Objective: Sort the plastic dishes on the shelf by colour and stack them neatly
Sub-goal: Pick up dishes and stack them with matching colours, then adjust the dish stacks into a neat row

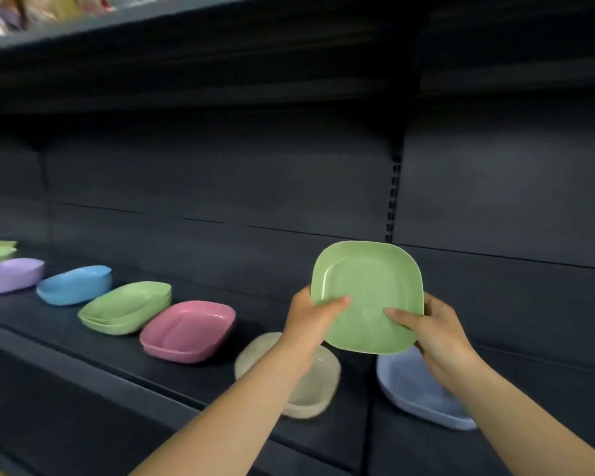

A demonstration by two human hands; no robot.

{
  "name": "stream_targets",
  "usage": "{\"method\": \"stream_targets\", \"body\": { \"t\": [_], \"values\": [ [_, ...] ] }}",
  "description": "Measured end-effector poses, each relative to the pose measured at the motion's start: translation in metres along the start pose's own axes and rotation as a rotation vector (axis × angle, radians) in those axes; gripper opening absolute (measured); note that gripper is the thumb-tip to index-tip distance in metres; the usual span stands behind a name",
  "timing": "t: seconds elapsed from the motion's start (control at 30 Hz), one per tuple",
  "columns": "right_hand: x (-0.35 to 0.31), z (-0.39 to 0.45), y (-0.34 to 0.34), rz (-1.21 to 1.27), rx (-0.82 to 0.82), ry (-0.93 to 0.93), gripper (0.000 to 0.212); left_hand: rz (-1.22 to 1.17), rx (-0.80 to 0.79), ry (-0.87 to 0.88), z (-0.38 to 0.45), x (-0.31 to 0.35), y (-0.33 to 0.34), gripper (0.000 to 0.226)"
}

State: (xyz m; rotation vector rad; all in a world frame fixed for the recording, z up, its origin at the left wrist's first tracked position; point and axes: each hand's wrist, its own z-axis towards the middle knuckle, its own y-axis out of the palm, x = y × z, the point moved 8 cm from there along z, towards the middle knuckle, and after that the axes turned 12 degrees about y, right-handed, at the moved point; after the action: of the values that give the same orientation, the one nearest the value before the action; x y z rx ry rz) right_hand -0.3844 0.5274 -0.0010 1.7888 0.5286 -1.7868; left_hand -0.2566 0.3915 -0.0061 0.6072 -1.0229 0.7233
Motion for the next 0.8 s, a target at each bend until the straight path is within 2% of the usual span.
{"method": "stream_targets", "body": {
  "t": [0.2,0.37,0.5,0.57,0.67,0.73,0.8],
  "values": [
    [0.023,0.006,0.166,0.014,-0.053,-0.015,0.027,0.005,0.16,0.015,0.029,0.009,-0.158,0.019],
    [0.052,0.018,0.313,-0.061,-0.027,-0.049,0.032,0.166,0.211,0.0,0.064,0.001,-0.306,0.021],
    [0.078,0.04,0.407,-0.229,0.001,-0.04,0.037,0.306,0.187,-0.079,0.106,-0.023,-0.399,0.037],
    [0.09,0.054,0.433,-0.375,0.064,-0.035,0.037,0.348,0.156,-0.123,0.125,-0.037,-0.428,0.038],
    [0.095,0.069,0.451,-0.724,0.208,-0.096,0.032,0.506,0.007,-0.234,0.145,-0.068,-0.446,0.038],
    [0.102,0.079,0.459,-0.875,0.194,-0.077,0.034,0.634,-0.051,-0.224,0.153,-0.08,-0.449,0.042],
    [0.114,0.088,0.461,-0.908,0.139,0.013,0.043,0.731,-0.031,-0.176,0.159,-0.083,-0.454,0.046]
  ]
}}
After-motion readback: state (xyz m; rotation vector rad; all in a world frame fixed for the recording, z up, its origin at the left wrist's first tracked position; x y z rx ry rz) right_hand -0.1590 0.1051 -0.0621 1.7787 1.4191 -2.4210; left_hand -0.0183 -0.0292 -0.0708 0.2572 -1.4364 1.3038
